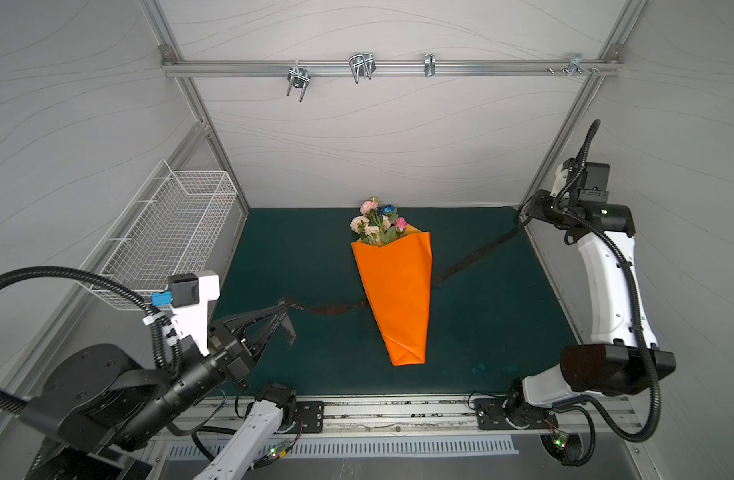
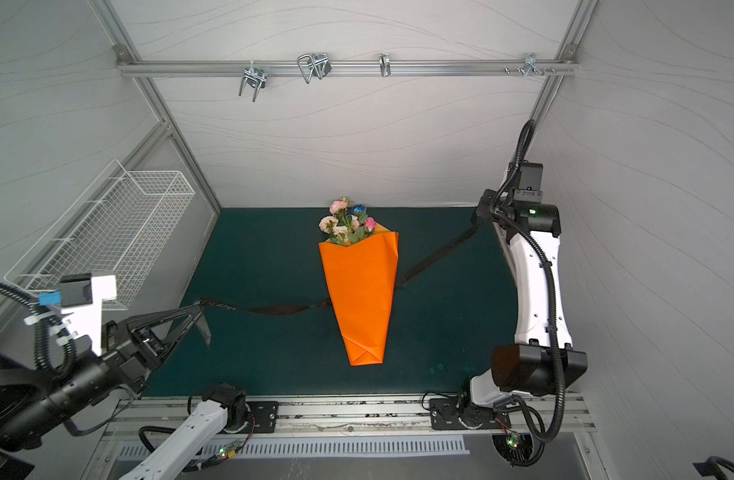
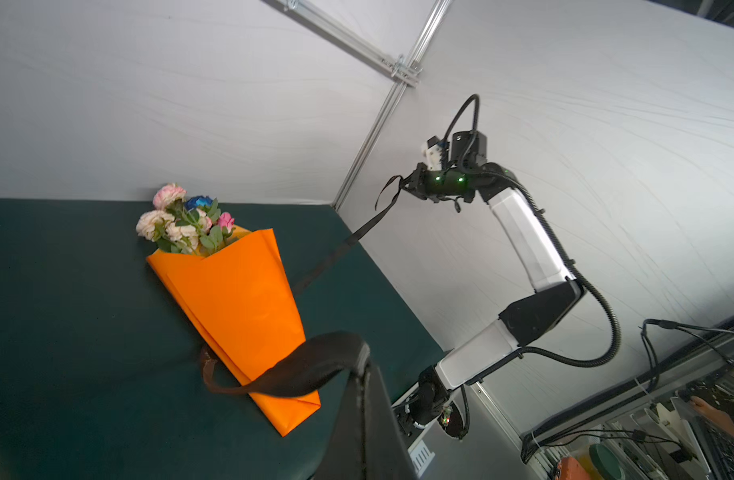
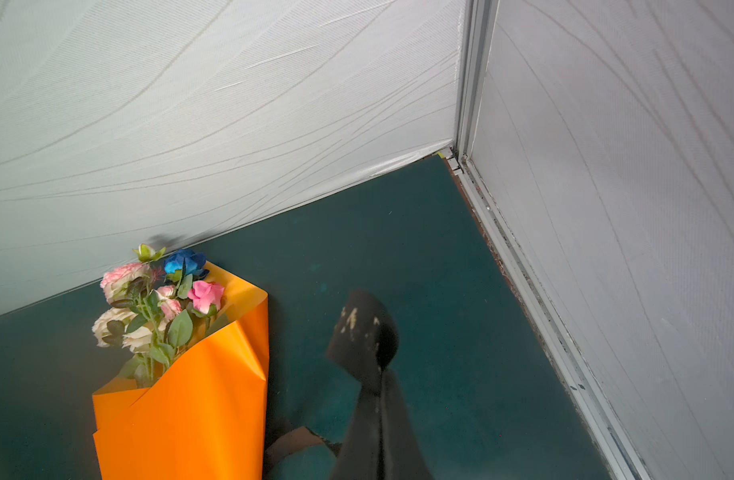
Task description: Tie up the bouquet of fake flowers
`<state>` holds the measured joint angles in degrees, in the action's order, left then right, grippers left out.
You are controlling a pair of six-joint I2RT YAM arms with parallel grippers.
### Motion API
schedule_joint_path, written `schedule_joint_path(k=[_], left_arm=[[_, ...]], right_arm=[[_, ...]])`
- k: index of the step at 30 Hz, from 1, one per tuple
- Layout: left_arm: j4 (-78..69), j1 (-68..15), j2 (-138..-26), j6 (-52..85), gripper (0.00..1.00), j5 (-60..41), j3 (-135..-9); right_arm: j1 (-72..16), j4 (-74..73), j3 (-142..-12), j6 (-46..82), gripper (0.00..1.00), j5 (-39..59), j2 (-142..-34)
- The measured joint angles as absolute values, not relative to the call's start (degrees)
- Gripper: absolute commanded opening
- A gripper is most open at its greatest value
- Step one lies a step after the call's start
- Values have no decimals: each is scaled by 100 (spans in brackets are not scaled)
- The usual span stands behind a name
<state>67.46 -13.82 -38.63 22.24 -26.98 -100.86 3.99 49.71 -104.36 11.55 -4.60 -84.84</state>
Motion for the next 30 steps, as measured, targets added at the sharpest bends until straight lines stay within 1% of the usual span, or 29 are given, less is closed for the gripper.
schedule_joint_path(k=[3,6,11,15,18,22,30], left_arm=[[6571,-1382,-4036,2309,0,-2265,-9583],[6342,-1382,-4462,2359,0,-1857,-9358],[5887,-1382,-5151,2300,0,-1151,-9345],[5577,-1382,-5586,2255,0,-882,-9522],[5308,-1382,-5815,2263,0,-926,-9679],[4993,-1382,-5972,2311,0,-1273,-9688],[4453,-1382,-6136,2530,0,-2246,-9618]], right_arm=[[318,4987,-10407,1155,0,-410,-8368],[161,4993,-10311,1155,0,-410,-8213],[-19,4991,-10062,1155,0,-388,-7841],[-75,4974,-10042,1157,0,-268,-7795],[-242,4936,-10073,1203,0,-71,-7907],[-816,4799,-10449,1323,0,427,-8350],[-2751,3896,-11474,1538,0,1308,-9782]])
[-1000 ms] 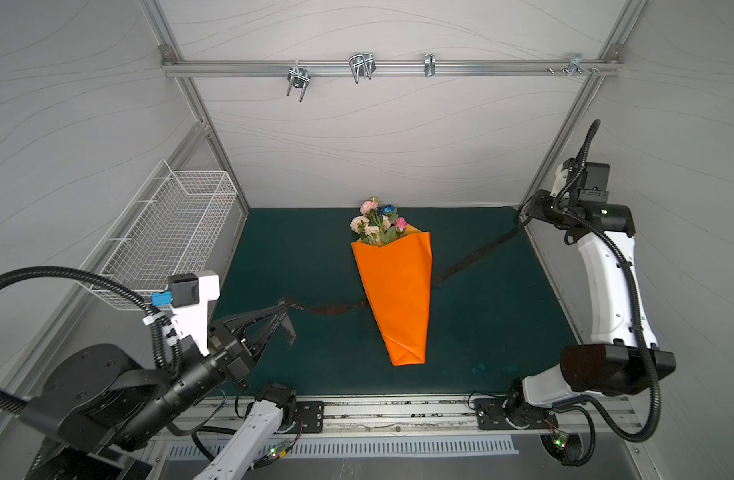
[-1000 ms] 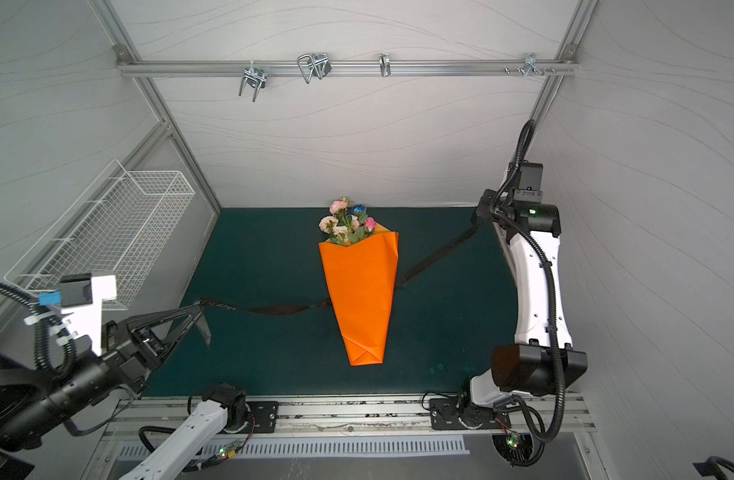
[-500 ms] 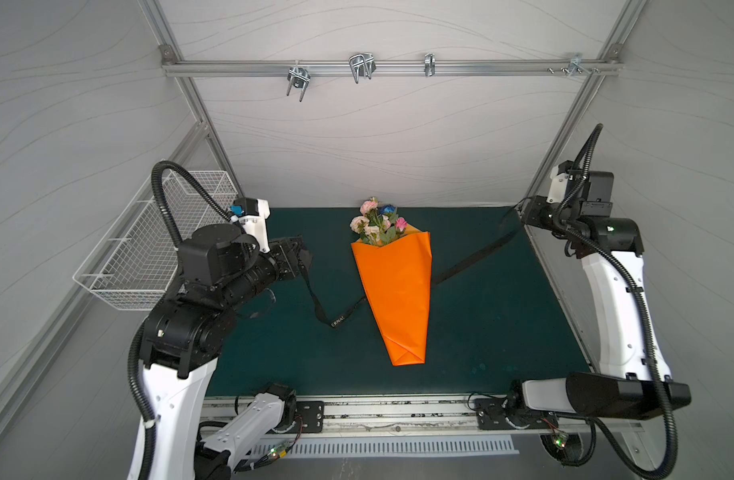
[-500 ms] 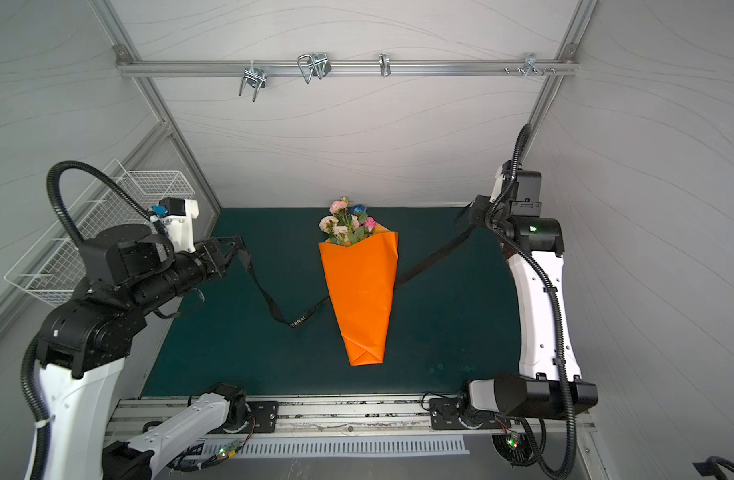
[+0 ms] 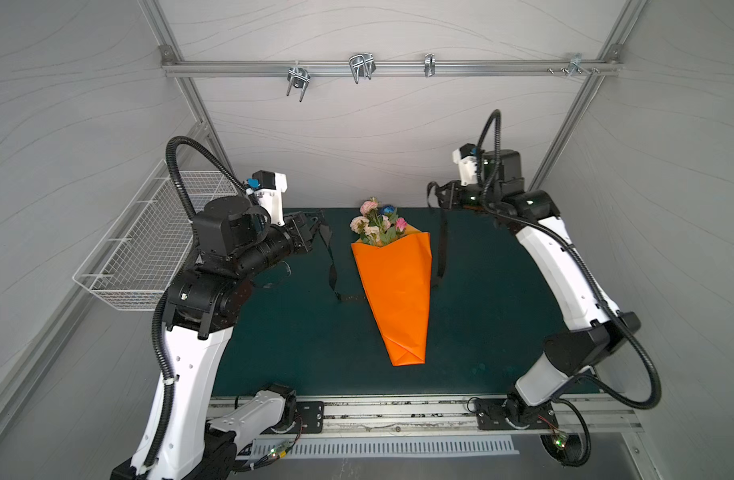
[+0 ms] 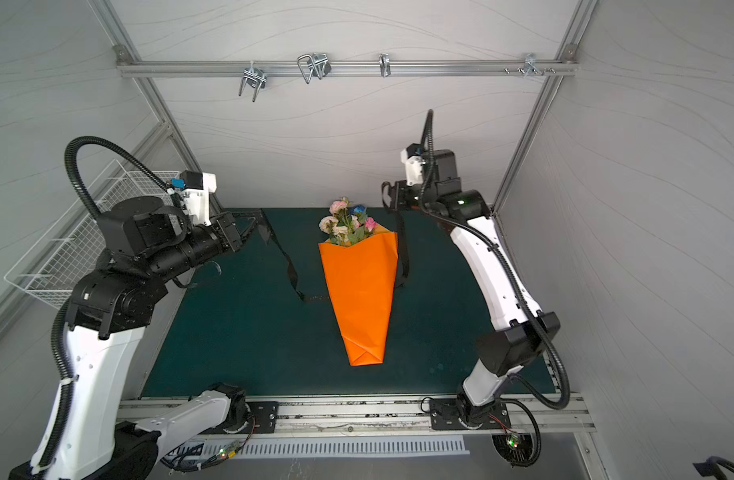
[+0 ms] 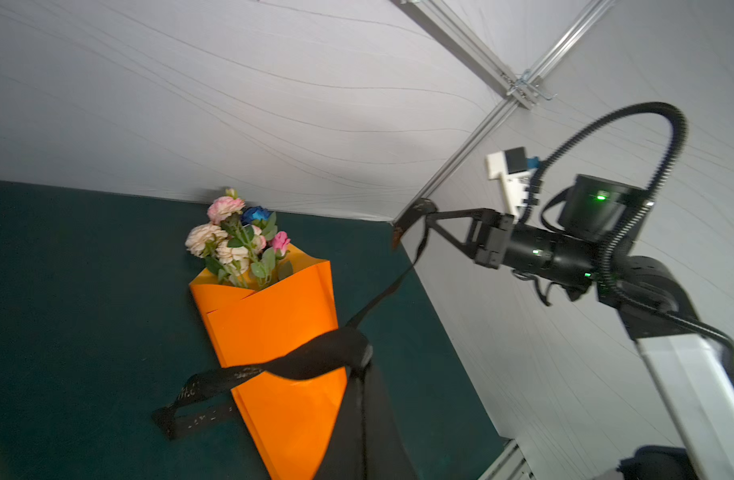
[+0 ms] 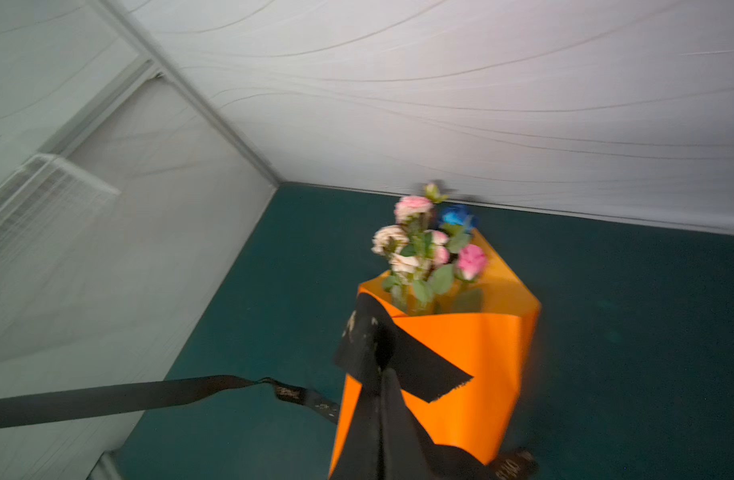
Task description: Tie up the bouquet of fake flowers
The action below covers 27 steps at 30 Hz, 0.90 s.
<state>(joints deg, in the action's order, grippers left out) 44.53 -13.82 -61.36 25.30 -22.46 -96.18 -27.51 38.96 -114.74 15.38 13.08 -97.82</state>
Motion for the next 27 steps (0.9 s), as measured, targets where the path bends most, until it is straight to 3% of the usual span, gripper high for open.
schedule_joint_path(k=[11,21,27], left_arm=[[3656,-1382,-6195,2917,0,-3669,-9205],[3111,-1382,-6154,3181,0,-4261,-8652],[2921,-1382,-6167,3229,0,-4324,-8180]], right_arm=[[-4501,3374,-12661,1702,0,2464,-11924],[-5247,3404,-12698,1645,0,3555,-12540],[-5317,3371,-11487,1636,6,3669,-12440]])
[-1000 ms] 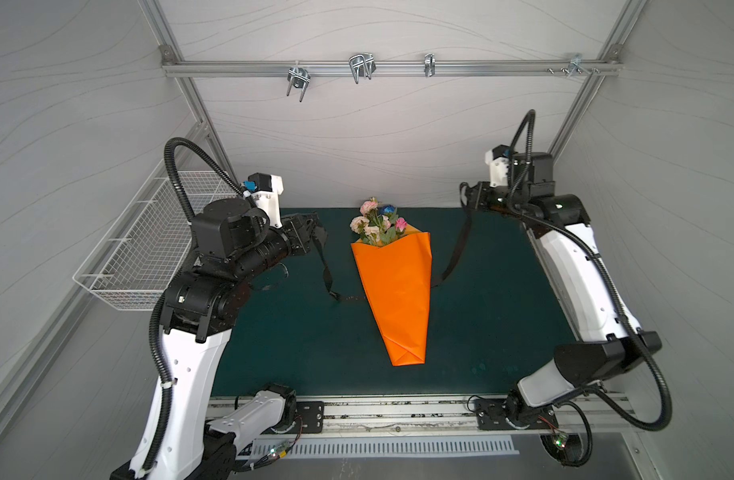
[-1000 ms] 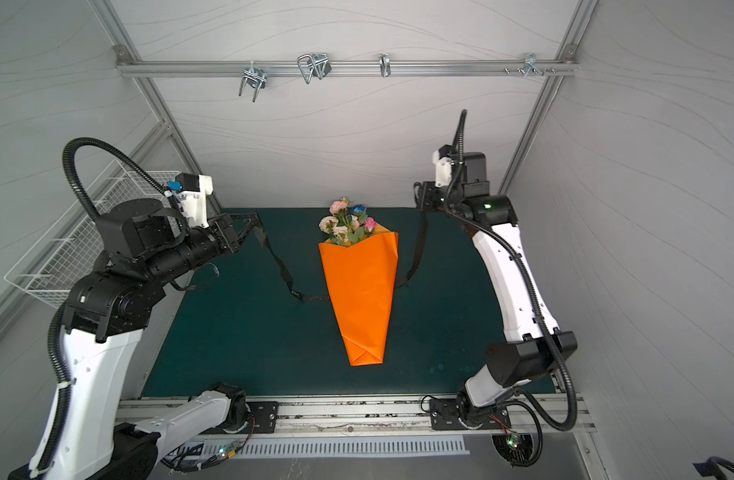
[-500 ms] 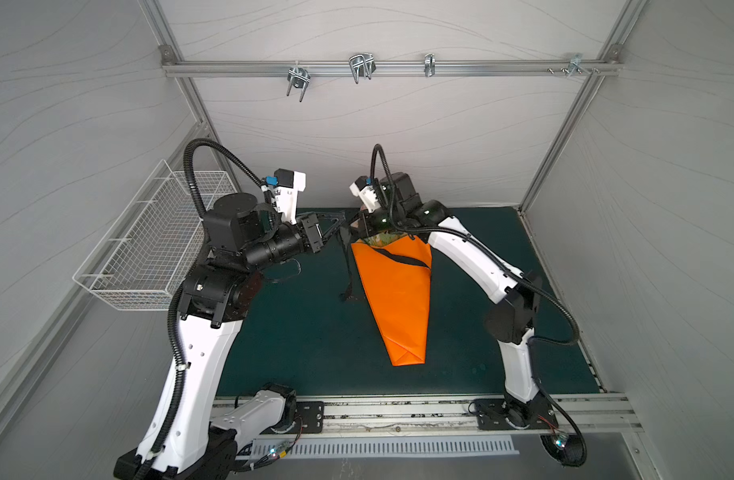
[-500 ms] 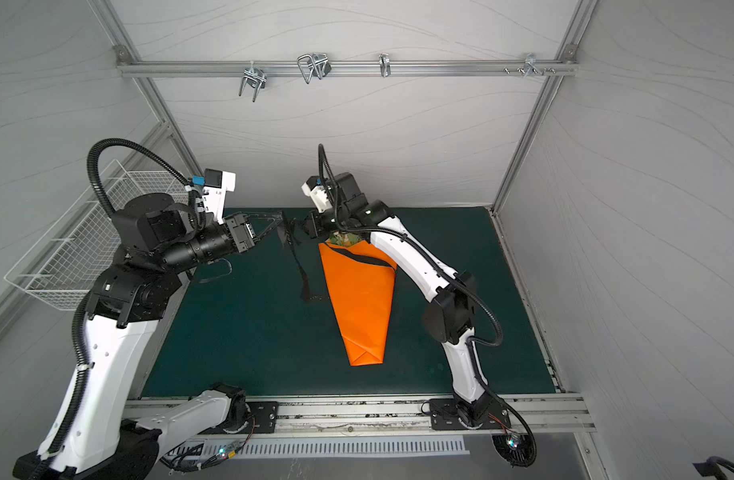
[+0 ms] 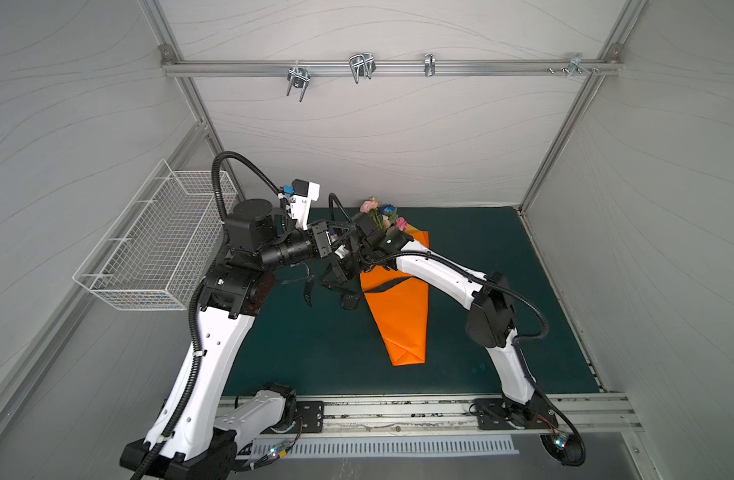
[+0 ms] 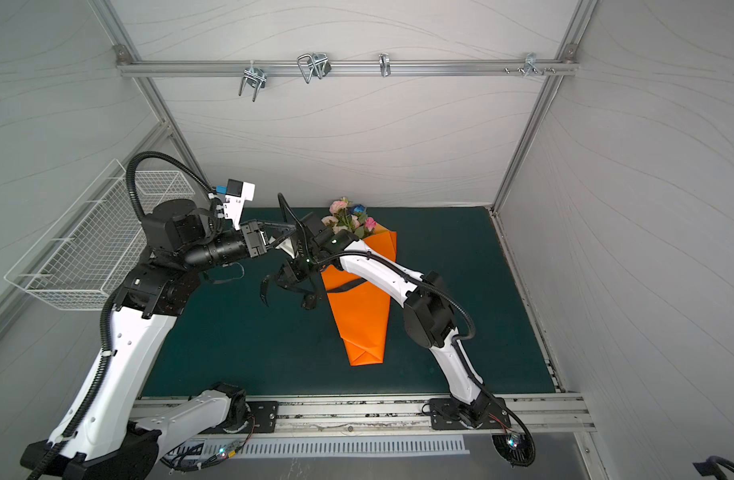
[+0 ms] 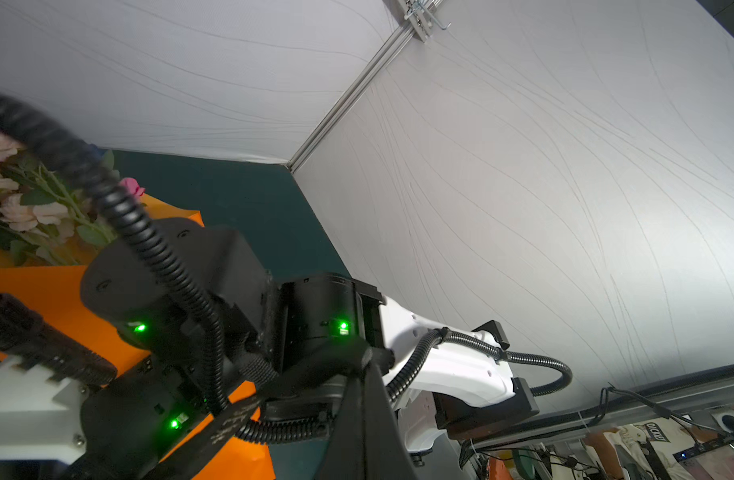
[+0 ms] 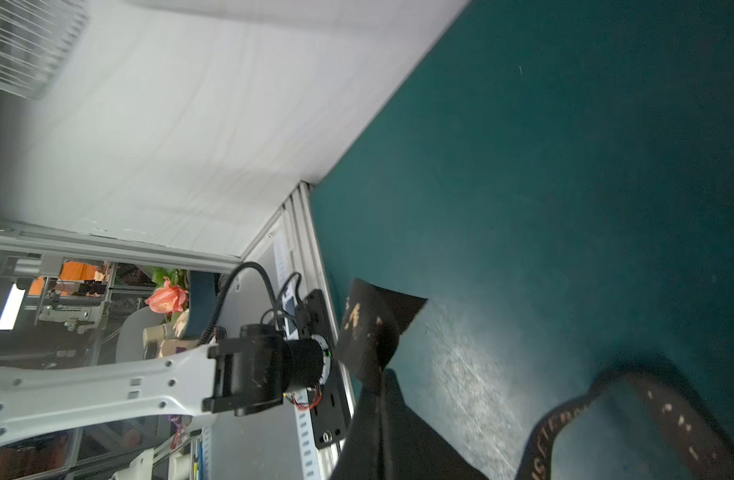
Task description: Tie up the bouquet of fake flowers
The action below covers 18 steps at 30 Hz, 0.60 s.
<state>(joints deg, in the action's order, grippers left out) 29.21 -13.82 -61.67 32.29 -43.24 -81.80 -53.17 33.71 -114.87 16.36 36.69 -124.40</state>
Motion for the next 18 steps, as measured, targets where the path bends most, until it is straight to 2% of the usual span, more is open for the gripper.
schedule_joint_path(k=[3,5,9,11,18], left_arm=[[2753,-1382,-6257,3284,0,-4329,-7918],[2615,-1382,-6353,3321,0,-4327,-7690],[2486,-1382,-6611,3336,0,-4287,-7308],[2425,-1382,-6770,3361,0,-4281,-7164],[2086,-1330,-7266,3472,0,-4285,-6956]], right_arm=[[-5212,3393,-10910,1765,18,3640,-12446],[-5105,3393,-10715,1844,32,3612,-12446],[-4840,3326,-10632,1898,41,3494,-12444],[-4665,3301,-10624,1922,49,3420,-12442],[-4069,3308,-10289,2023,50,2711,-12140]])
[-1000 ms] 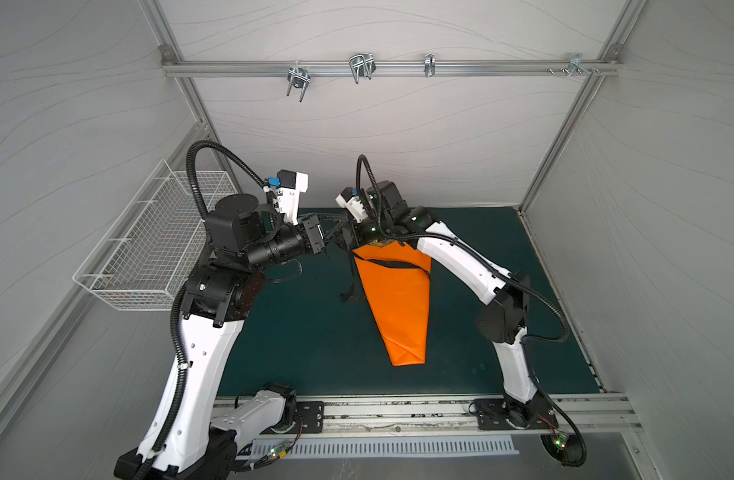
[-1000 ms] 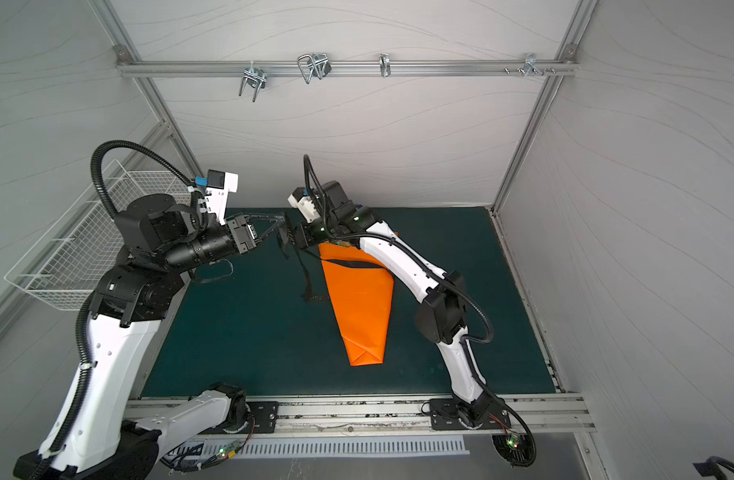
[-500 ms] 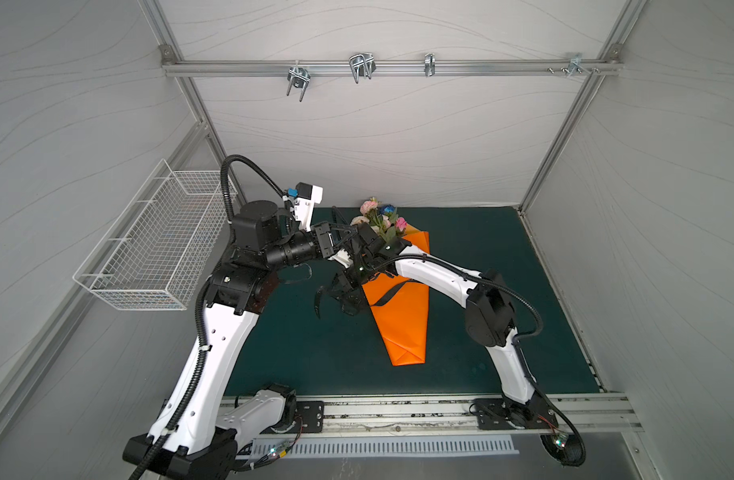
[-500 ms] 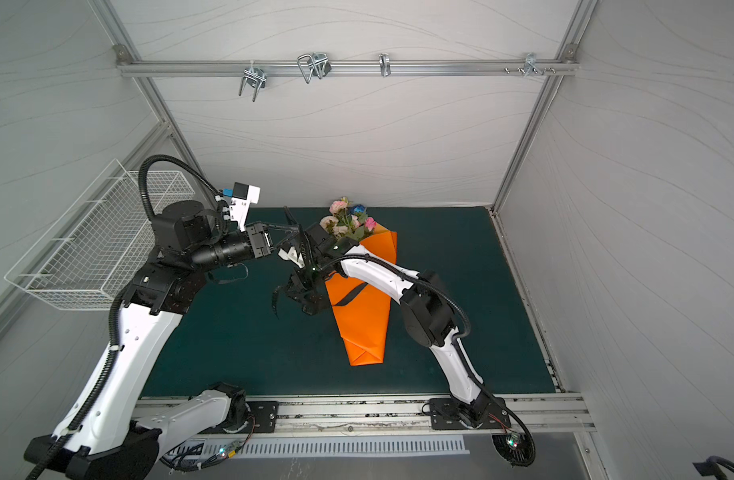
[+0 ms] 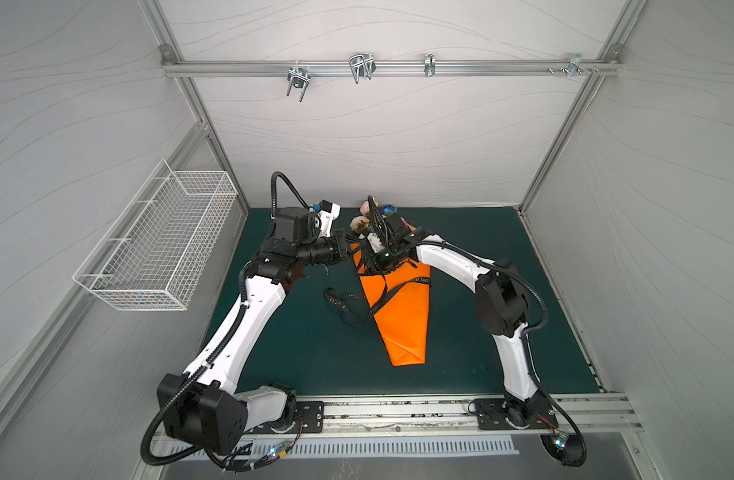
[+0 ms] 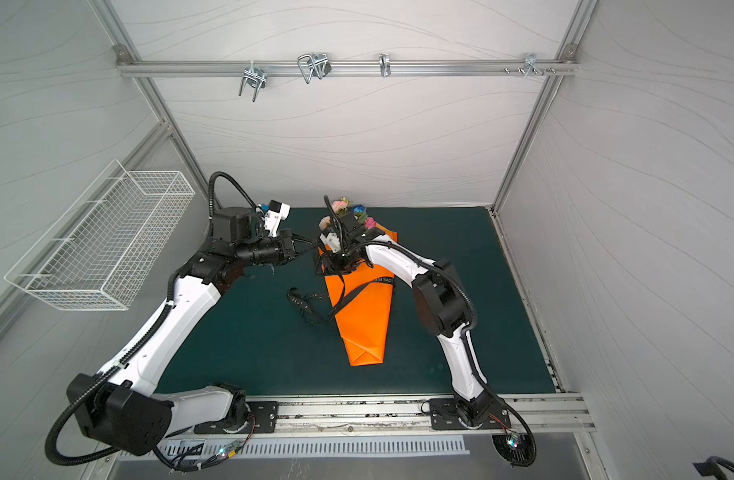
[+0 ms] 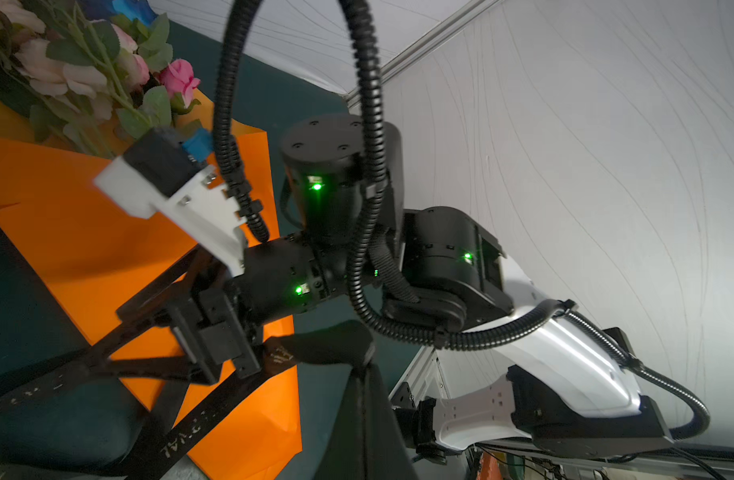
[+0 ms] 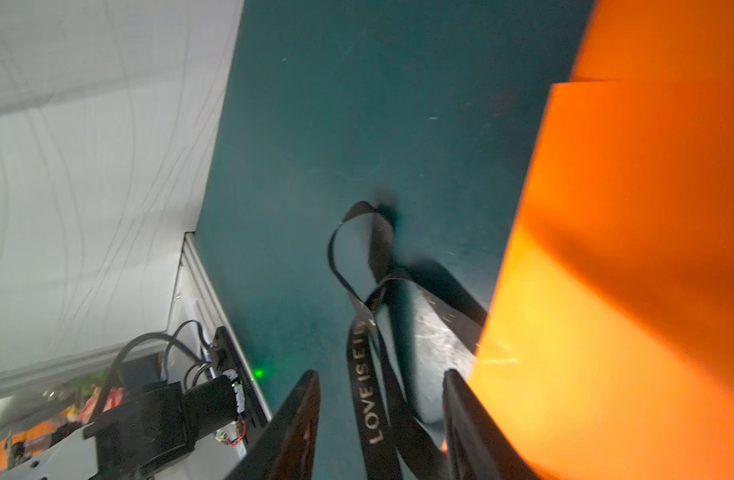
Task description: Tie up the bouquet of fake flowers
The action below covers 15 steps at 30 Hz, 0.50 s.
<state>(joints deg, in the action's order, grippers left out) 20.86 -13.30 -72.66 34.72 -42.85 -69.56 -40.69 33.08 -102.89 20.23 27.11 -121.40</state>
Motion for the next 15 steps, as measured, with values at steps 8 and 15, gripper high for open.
schedule_joint_path(k=[8,15], left_arm=[[1892,-1048,-7915,3538,0,-4287,-7052],[1900,-779,-8879,3623,0,-4311,-7470]], right_arm=[[-3822,3105,-8202,2534,50,478,-10121],[-5098,2705,-7557,1844,48,-1249,-8582]])
